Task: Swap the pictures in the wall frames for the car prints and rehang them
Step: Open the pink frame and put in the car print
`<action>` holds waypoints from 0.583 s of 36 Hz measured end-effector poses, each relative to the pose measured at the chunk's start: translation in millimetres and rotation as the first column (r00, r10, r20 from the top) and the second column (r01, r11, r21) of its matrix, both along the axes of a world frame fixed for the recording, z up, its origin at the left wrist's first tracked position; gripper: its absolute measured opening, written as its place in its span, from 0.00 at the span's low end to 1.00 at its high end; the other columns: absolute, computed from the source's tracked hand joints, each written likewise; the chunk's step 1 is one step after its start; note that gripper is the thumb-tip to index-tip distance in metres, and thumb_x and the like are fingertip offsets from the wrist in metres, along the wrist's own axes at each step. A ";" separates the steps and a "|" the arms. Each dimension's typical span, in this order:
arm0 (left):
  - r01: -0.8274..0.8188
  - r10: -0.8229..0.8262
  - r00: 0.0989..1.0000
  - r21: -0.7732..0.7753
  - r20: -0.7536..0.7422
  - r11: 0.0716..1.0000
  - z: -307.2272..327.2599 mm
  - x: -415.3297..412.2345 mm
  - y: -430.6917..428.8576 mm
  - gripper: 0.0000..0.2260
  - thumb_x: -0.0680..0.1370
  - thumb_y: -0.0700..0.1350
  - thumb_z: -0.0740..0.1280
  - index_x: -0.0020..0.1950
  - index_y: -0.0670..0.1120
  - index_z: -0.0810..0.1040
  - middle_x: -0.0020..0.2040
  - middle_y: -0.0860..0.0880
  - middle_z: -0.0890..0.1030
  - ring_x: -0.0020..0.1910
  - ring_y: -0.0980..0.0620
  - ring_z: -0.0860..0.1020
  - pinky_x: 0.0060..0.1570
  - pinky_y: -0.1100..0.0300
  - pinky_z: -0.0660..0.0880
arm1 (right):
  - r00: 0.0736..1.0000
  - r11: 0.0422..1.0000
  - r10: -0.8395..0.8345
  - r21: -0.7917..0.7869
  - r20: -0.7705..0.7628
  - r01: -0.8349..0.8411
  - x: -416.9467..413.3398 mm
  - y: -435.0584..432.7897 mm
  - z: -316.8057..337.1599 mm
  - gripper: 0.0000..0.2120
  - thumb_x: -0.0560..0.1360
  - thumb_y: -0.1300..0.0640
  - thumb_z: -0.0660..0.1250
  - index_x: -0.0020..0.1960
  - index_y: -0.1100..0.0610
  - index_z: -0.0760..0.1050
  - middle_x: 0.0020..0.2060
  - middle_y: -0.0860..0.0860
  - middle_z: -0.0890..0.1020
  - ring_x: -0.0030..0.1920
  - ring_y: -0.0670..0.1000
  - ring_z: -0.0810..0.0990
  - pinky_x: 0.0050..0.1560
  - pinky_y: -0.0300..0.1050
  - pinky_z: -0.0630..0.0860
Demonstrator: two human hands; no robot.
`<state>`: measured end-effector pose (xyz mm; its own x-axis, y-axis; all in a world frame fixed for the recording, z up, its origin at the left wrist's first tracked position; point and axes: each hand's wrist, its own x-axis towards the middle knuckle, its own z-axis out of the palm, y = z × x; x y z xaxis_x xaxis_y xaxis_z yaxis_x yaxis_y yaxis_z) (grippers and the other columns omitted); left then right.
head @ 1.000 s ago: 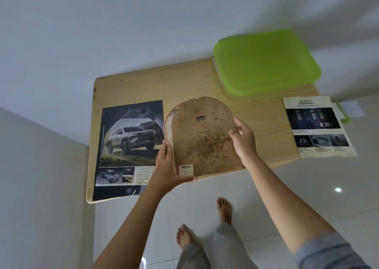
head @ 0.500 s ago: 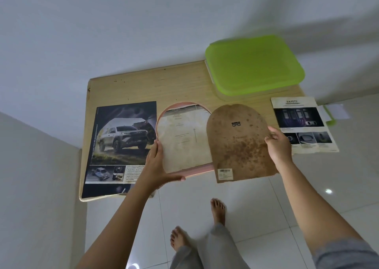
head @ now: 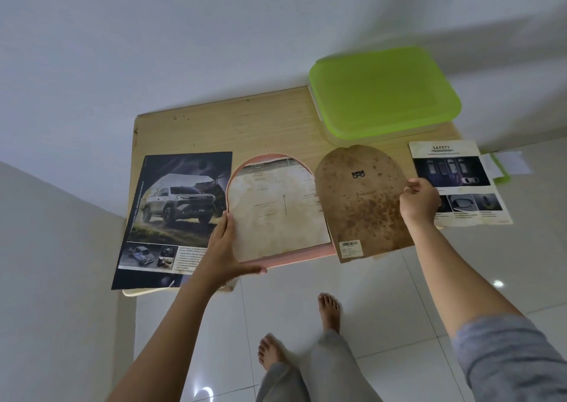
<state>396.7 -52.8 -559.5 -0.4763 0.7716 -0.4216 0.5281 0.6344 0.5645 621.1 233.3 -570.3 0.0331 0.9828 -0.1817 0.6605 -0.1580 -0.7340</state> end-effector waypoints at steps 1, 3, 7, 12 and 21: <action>-0.005 0.005 1.000 -0.003 0.001 1.000 -0.2 -0.8 -1.4 0.60 0.60 0.60 0.76 0.75 0.46 0.35 0.77 0.51 0.39 0.76 0.49 0.42 0.72 0.48 0.50 | 1.000 1.000 -0.014 0.000 -0.005 0.014 -0.6 0.5 -1.1 0.14 0.77 0.68 0.57 0.61 0.64 0.73 0.59 0.62 0.75 0.56 0.60 0.76 0.49 0.42 0.69; -0.013 0.013 1.000 -0.005 0.002 1.000 -0.6 -2.8 -4.5 0.60 0.60 0.61 0.76 0.75 0.46 0.35 0.77 0.51 0.39 0.76 0.49 0.42 0.72 0.48 0.50 | 0.999 0.999 -0.039 0.001 -0.016 0.039 -1.1 1.5 -3.3 0.14 0.77 0.69 0.56 0.60 0.64 0.73 0.59 0.62 0.75 0.56 0.60 0.76 0.50 0.42 0.70; -0.034 0.034 0.999 0.003 0.010 0.999 -2.2 -5.7 -8.4 0.61 0.59 0.61 0.76 0.75 0.47 0.35 0.77 0.52 0.39 0.76 0.49 0.42 0.72 0.47 0.50 | 0.999 0.999 -0.043 0.003 0.006 0.043 -1.9 0.5 -6.5 0.15 0.76 0.70 0.56 0.60 0.64 0.73 0.59 0.63 0.74 0.55 0.60 0.76 0.50 0.42 0.70; -0.037 0.036 0.999 0.018 0.014 0.999 -3.9 -5.6 -8.2 0.62 0.59 0.62 0.76 0.75 0.47 0.35 0.77 0.52 0.39 0.76 0.48 0.43 0.72 0.48 0.51 | 0.994 0.998 0.049 0.045 0.095 -0.054 -10.2 -12.5 -6.0 0.16 0.76 0.68 0.57 0.63 0.64 0.72 0.62 0.62 0.71 0.62 0.61 0.71 0.61 0.49 0.69; -0.037 0.036 0.999 0.020 0.018 0.999 -6.5 -6.1 -9.2 0.62 0.58 0.63 0.75 0.75 0.48 0.35 0.77 0.52 0.39 0.76 0.49 0.43 0.72 0.47 0.51 | 0.893 0.903 0.357 0.145 0.275 -0.405 -25.0 -67.4 -13.5 0.20 0.77 0.59 0.61 0.68 0.58 0.67 0.68 0.57 0.64 0.70 0.57 0.61 0.68 0.53 0.63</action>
<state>390.6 -62.1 -566.0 -0.4969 0.7623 -0.4148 0.4943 0.6415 0.5867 596.2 165.9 -583.7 -0.3329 0.9427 -0.0215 0.7979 0.2695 -0.5391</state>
